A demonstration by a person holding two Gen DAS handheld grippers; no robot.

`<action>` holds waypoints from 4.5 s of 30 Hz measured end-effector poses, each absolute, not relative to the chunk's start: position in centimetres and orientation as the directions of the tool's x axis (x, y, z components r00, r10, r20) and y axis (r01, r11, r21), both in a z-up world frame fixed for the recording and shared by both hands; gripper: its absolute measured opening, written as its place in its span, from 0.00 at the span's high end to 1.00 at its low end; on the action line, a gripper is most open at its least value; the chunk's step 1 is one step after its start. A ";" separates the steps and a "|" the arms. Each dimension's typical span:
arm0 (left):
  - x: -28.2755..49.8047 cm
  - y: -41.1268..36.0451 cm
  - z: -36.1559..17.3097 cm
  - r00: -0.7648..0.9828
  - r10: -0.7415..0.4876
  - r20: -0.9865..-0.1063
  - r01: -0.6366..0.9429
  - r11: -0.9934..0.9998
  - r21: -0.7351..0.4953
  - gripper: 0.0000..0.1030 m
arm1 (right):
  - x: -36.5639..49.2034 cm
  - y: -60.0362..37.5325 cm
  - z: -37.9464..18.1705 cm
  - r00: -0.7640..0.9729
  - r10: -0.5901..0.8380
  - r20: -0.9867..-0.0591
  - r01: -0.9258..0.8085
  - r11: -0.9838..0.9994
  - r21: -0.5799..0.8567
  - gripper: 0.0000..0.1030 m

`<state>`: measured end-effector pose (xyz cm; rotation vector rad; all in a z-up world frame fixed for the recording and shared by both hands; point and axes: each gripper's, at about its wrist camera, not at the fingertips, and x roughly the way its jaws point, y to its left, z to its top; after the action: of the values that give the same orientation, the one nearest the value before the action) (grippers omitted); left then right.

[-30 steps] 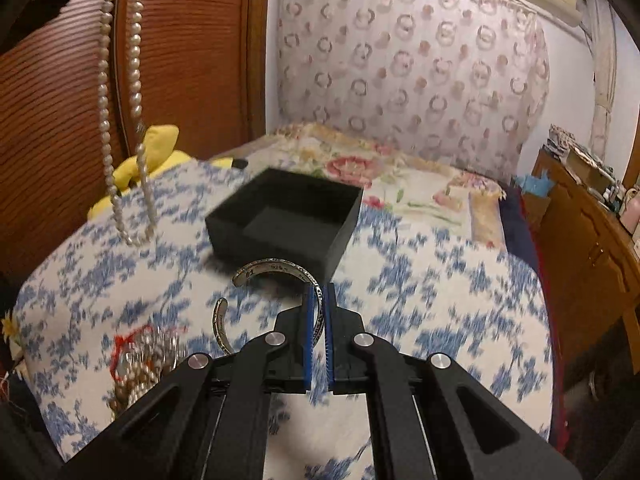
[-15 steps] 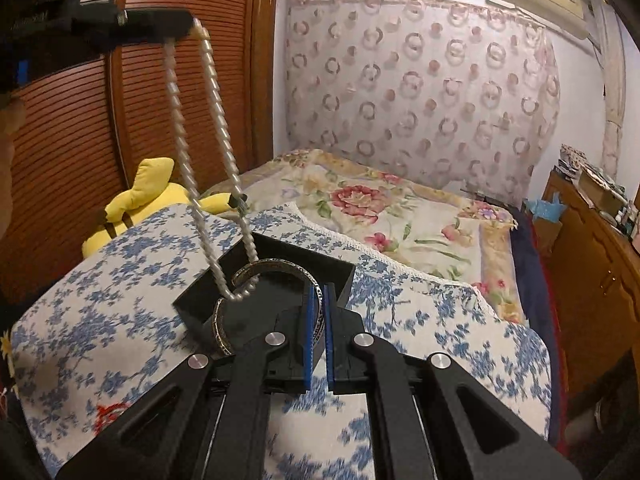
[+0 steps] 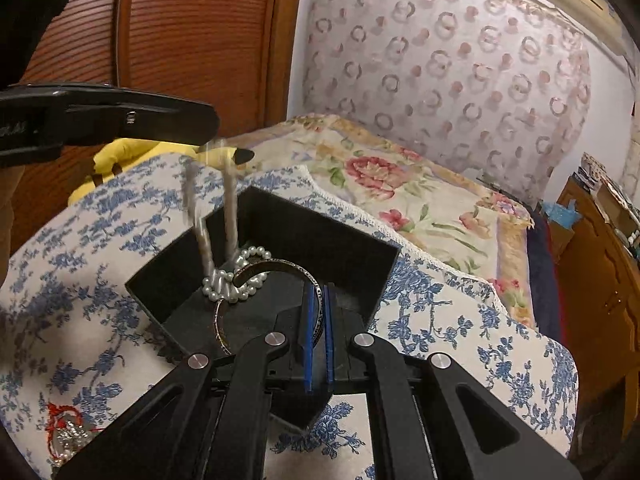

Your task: Organize jewelry

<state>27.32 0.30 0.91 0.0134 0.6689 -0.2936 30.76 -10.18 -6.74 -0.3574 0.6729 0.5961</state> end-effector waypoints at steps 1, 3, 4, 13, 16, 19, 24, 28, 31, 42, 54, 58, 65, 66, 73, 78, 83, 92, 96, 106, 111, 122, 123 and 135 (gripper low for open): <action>27.2 0.4 0.7 0.744 -0.262 -0.615 0.272 0.959 -0.081 0.93 | 30.8 -10.0 -6.9 0.625 0.392 -0.675 -0.619 0.776 -0.123 0.94; 26.7 0.6 0.4 0.742 -0.260 -0.617 0.267 0.960 -0.083 0.93 | 30.9 -9.7 -7.2 0.625 0.383 -0.681 -0.619 0.774 -0.134 0.94; 26.5 0.7 0.3 0.743 -0.256 -0.618 0.264 0.961 -0.081 0.92 | 30.9 -9.6 -7.3 0.625 0.378 -0.683 -0.620 0.772 -0.140 0.94; 23.5 2.6 -0.5 0.750 -0.228 -0.621 0.229 0.970 -0.080 0.79 | 30.3 -8.8 -7.3 0.631 0.355 -0.690 -0.628 0.756 -0.186 0.92; 21.9 3.0 -0.9 0.753 -0.218 -0.621 0.220 0.973 -0.074 0.73 | 29.8 -9.0 -6.7 0.635 0.358 -0.684 -0.624 0.759 -0.183 0.92; 20.4 3.2 -1.4 0.754 -0.209 -0.623 0.212 0.975 -0.071 0.70 | 28.0 -10.0 -5.6 0.648 0.370 -0.665 -0.610 0.775 -0.163 0.92; 17.1 3.5 -2.7 0.747 -0.209 -0.631 0.207 0.975 -0.078 0.61 | 23.8 -12.4 -4.4 0.646 0.421 -0.636 -0.605 0.791 -0.090 0.92; 14.6 3.5 -3.7 0.741 -0.205 -0.639 0.203 0.976 -0.078 0.56 | 20.3 -13.6 -4.4 0.639 0.439 -0.632 -0.601 0.797 -0.053 0.92; 12.7 3.3 -4.5 0.731 -0.210 -0.649 0.205 0.975 -0.084 0.56 | 18.6 -14.1 -4.4 0.630 0.450 -0.633 -0.601 0.798 -0.031 0.92; 8.2 2.5 -6.3 0.697 -0.244 -0.674 0.236 0.966 -0.106 0.55 | 12.7 -15.8 -6.3 0.620 0.452 -0.641 -0.581 0.814 0.013 0.82; 8.4 0.8 -9.0 0.608 -0.262 -0.749 0.269 0.956 -0.115 0.78 | 9.9 -17.5 -10.1 0.595 0.427 -0.681 -0.539 0.841 0.057 0.80; 9.0 0.5 -9.6 0.592 -0.242 -0.768 0.255 0.961 -0.106 0.79 | 9.9 -17.6 -10.3 0.600 0.429 -0.676 -0.537 0.842 0.058 0.80; 9.3 -0.6 -9.9 0.602 -0.168 -0.781 0.259 0.966 -0.008 0.82 | 9.6 -17.7 -10.3 0.613 0.431 -0.663 -0.537 0.842 0.051 0.80; 9.4 -0.7 -9.9 0.606 -0.155 -0.780 0.260 0.966 0.009 0.90 | 9.5 -17.7 -10.3 0.614 0.431 -0.661 -0.536 0.842 0.051 0.80; 9.2 -0.8 -8.4 0.630 -0.203 -0.750 0.280 0.960 -0.024 0.93 | 9.5 -17.7 -10.3 0.610 0.435 -0.663 -0.539 0.840 0.056 0.80; 8.1 -1.1 -4.2 0.693 -0.268 -0.669 0.303 0.951 -0.067 0.93 | 9.5 -17.6 -10.3 0.610 0.434 -0.663 -0.539 0.840 0.054 0.80; 7.7 -2.0 -1.4 0.717 -0.313 -0.623 0.338 0.937 -0.082 0.94 | 9.5 -17.7 -10.3 0.610 0.435 -0.662 -0.537 0.842 0.057 0.80; 7.2 -1.7 1.9 0.748 -0.356 -0.560 0.357 0.927 -0.113 0.94 | 9.5 -17.7 -10.3 0.617 0.431 -0.658 -0.534 0.844 0.052 0.80; 6.8 -1.0 2.8 0.769 -0.337 -0.543 0.342 0.935 -0.095 0.94 | 9.3 -17.5 -9.9 0.627 0.424 -0.654 -0.537 0.843 0.032 0.80; 6.5 1.8 0.1 0.767 -0.291 -0.573 0.273 0.955 -0.119 0.93 | 8.2 -15.4 -8.7 0.594 0.492 -0.637 -0.596 0.801 0.063 0.68; 6.2 2.9 -1.9 0.750 -0.282 -0.598 0.251 0.958 -0.137 0.93 | 6.9 -15.1 -9.0 0.572 0.495 -0.654 -0.608 0.791 0.068 0.68; 6.0 3.0 -3.6 0.732 -0.286 -0.618 0.247 0.957 -0.150 0.93 | 7.1 -14.1 -11.0 0.511 0.461 -0.725 -0.616 0.785 0.066 0.73; 5.9 2.9 -3.6 0.732 -0.286 -0.618 0.248 0.957 -0.149 0.93 | 7.2 -13.8 -11.1 0.512 0.457 -0.728 -0.616 0.785 0.061 0.75; 5.7 3.1 -3.5 0.733 -0.286 -0.618 0.246 0.957 -0.151 0.93 | 7.1 -12.7 -11.4 0.503 0.436 -0.746 -0.651 0.759 0.004 0.95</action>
<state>5.73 3.10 -3.52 -0.0601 0.6889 -0.2929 7.13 -12.68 -11.35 -0.2946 0.8071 0.6680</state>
